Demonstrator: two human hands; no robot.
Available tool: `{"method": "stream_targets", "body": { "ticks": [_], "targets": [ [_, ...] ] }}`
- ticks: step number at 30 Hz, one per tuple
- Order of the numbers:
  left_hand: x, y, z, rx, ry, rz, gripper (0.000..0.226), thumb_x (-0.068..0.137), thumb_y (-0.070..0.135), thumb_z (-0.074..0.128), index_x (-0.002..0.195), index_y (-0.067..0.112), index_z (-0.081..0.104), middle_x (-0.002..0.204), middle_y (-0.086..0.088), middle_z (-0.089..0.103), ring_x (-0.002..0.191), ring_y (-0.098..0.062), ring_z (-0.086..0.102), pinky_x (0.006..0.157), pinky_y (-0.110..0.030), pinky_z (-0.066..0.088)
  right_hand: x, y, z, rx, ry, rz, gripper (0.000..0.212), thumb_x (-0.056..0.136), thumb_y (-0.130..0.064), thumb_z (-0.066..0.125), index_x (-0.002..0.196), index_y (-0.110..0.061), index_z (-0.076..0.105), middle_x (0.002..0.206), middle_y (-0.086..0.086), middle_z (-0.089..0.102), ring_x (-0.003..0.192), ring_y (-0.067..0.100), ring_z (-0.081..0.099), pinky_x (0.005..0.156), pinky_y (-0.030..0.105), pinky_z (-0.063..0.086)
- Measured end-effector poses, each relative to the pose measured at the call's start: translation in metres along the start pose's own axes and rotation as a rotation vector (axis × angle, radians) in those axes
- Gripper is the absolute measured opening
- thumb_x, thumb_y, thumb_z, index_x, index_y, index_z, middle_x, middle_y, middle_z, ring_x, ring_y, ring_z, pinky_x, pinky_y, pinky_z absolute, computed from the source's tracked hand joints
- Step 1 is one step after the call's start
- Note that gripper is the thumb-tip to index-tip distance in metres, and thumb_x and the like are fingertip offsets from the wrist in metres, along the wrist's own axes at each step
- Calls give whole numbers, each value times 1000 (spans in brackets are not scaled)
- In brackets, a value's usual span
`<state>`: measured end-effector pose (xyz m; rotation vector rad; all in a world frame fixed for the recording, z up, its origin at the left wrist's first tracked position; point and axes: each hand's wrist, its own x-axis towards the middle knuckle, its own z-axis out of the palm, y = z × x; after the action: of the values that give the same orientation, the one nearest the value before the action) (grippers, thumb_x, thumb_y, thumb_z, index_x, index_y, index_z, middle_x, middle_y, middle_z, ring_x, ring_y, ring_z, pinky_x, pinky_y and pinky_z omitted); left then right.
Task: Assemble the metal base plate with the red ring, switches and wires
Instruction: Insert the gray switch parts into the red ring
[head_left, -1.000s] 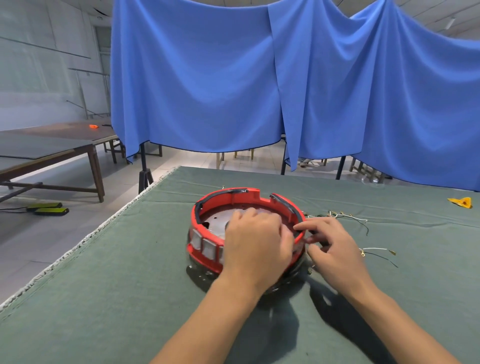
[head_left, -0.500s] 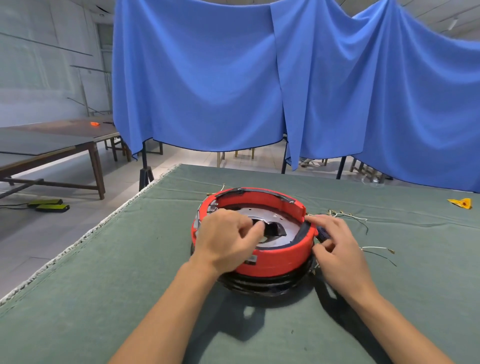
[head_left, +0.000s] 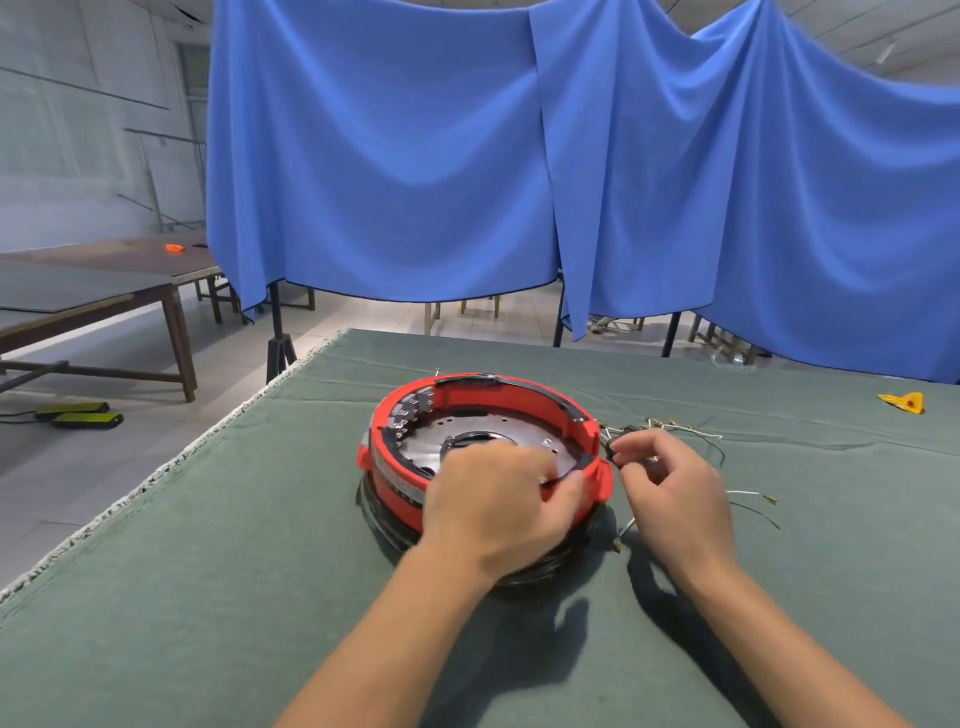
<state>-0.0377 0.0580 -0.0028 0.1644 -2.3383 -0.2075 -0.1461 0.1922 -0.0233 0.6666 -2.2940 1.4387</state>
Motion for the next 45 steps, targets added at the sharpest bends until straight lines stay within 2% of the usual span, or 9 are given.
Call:
{"method": "stream_targets", "body": {
  "ticks": [4, 8, 13, 19, 26, 32, 36, 41, 45],
  "targets": [
    [6, -34, -10, -80, -73, -30, 46, 76, 41, 49, 41, 14, 33, 44, -5, 45, 51, -22, 40, 53, -27, 25, 26, 4, -4, -187, 149, -11, 20, 79, -9, 57, 76, -28, 62, 85, -14, 60, 87, 17, 53, 65, 29, 34],
    [6, -19, -11, -2, 36, -8, 40, 76, 30, 58, 42, 16, 42, 40, -1, 48, 41, -22, 49, 43, -19, 28, 53, 25, 1, -238, 47, 115, 30, 83, -7, 53, 105, -24, 65, 117, -1, 61, 111, 26, 47, 82, 35, 39],
    [3, 1, 9, -2, 33, 46, 44, 84, 38, 40, 45, 17, 41, 41, 0, 50, 41, -20, 50, 40, -23, 31, 62, 52, 12, -334, -211, 194, 44, 94, -22, 50, 138, -16, 49, 145, 8, 45, 131, 30, 40, 105, 38, 33],
    [10, -8, 10, 29, 40, -76, 43, 80, 30, 52, 41, 18, 39, 36, -1, 45, 37, -22, 45, 42, -19, 11, 65, 58, 14, -311, -218, 252, 22, 89, -22, 53, 106, -18, 66, 112, 12, 64, 111, 32, 53, 91, 37, 42],
    [7, -9, 10, 34, 15, -102, 41, 83, 35, 46, 48, 19, 34, 42, 2, 39, 45, -19, 40, 47, -25, 20, 69, 61, 13, -263, -159, 370, 42, 93, -21, 47, 134, -15, 45, 132, 15, 55, 121, 33, 49, 92, 38, 39],
    [5, -8, 9, 35, 11, -112, 41, 85, 36, 42, 49, 19, 35, 44, 3, 37, 47, -19, 41, 47, -27, 19, 62, 57, 10, -438, -73, 262, 16, 87, -26, 51, 99, -20, 60, 130, 11, 40, 123, 32, 34, 101, 41, 32],
    [5, -8, 8, 40, 22, -112, 41, 84, 34, 45, 47, 19, 33, 43, 5, 30, 43, -17, 37, 43, -21, 13, 62, 56, 12, -434, -193, 174, 14, 91, -21, 45, 84, -15, 56, 111, 11, 59, 115, 31, 42, 91, 39, 37],
    [5, -8, 7, 35, 53, -84, 41, 83, 34, 42, 47, 21, 27, 41, 8, 22, 39, -11, 27, 41, -17, 8, 61, 60, 14, -364, -123, 260, 15, 90, -25, 48, 101, -17, 51, 110, 11, 60, 111, 32, 41, 89, 38, 35],
    [5, -11, 10, -3, 101, -51, 41, 83, 31, 42, 47, 21, 25, 40, 7, 23, 38, -10, 23, 42, -17, 8, 62, 66, 16, -322, -86, 303, 23, 89, -27, 52, 105, -13, 63, 111, 12, 64, 110, 34, 48, 90, 37, 40]
  ]
}}
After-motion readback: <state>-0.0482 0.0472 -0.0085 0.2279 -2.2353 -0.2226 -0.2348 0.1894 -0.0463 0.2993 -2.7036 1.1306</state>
